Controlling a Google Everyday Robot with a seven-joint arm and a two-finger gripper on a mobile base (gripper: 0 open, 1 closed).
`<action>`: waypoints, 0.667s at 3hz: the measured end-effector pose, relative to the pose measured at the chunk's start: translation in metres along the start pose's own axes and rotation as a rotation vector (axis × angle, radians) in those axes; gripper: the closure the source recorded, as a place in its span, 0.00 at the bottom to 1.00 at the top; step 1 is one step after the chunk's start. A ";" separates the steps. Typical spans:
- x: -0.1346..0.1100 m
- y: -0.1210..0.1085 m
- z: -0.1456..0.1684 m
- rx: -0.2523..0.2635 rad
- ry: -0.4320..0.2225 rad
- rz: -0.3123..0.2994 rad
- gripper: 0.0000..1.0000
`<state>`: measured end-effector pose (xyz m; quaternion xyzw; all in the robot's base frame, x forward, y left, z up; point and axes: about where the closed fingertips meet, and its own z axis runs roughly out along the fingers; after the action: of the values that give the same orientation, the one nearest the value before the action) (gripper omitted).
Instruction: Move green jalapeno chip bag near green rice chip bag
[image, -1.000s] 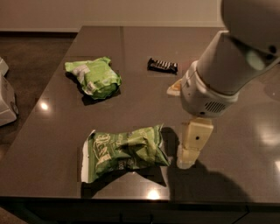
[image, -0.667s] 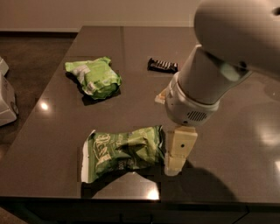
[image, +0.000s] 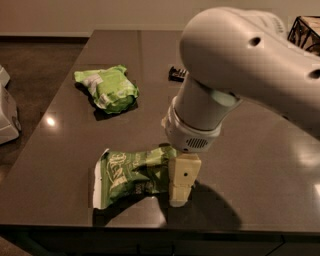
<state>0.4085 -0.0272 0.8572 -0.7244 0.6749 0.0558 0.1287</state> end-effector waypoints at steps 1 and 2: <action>-0.006 0.001 0.010 -0.010 0.028 -0.013 0.17; -0.012 0.000 0.009 -0.020 0.045 -0.018 0.41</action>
Offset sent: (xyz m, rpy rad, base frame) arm 0.0012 0.0186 -0.0024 -0.0681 0.0316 0.0217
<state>0.4082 -0.0133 0.8518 -0.7327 0.6706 0.0453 0.1066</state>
